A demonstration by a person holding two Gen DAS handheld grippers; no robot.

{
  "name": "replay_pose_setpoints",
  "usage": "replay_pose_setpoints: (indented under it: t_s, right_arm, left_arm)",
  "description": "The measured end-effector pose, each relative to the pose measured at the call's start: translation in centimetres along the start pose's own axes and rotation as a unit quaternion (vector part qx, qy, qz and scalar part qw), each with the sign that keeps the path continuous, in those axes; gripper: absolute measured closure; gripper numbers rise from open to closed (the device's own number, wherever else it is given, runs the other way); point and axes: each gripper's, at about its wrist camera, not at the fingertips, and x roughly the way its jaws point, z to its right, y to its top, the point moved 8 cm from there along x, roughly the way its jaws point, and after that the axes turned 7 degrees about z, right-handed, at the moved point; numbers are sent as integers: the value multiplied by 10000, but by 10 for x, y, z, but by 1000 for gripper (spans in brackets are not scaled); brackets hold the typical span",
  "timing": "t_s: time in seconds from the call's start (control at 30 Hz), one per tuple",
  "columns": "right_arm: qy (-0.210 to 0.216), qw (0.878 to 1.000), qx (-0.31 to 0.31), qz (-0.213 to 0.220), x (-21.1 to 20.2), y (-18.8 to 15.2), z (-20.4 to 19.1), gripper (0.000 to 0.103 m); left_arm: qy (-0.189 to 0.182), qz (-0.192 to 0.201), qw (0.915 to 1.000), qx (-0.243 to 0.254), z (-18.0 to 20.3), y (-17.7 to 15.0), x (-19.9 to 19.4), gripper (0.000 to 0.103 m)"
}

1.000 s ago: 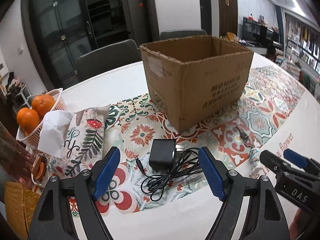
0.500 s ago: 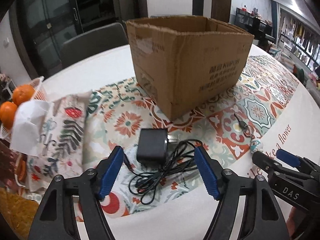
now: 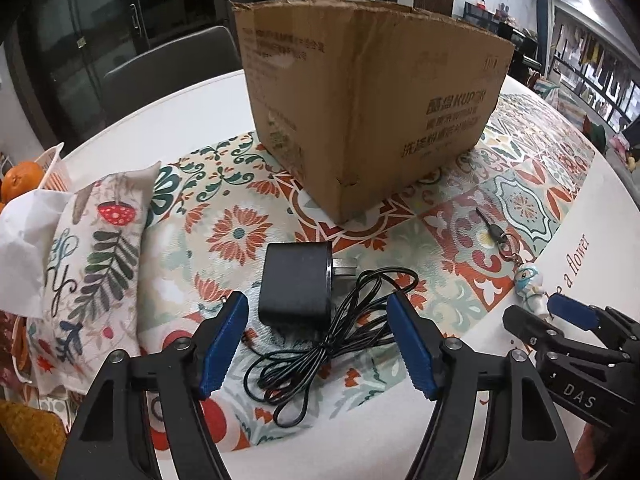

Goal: Organize rigid objects
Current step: 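Grasp the black power adapter with the left tool while the right tool grasps the astronaut keychain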

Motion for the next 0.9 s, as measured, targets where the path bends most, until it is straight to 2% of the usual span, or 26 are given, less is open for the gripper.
replay_pose_setpoints:
  t_s: [0.27,0.47,0.6,0.9]
  right_arm:
    - [-50,9999,-127,72,4,5,-1,45]
    - [-112,9992,-361,144,8,8,-5,59]
    - [-5,9987,-481,166,9,11,-8,72]
    - [379,9972,-639,127,6,13,-7,74]
  left_arm:
    - [17,-40,10000,-3,0,2,18,34]
    - [-104,-51,9997,-210,-1,3,29,35]
    - [-64,-10,9996,-275,1,4,29,39]
    - [-227,-25,9972,-713,13,-11,13,48]
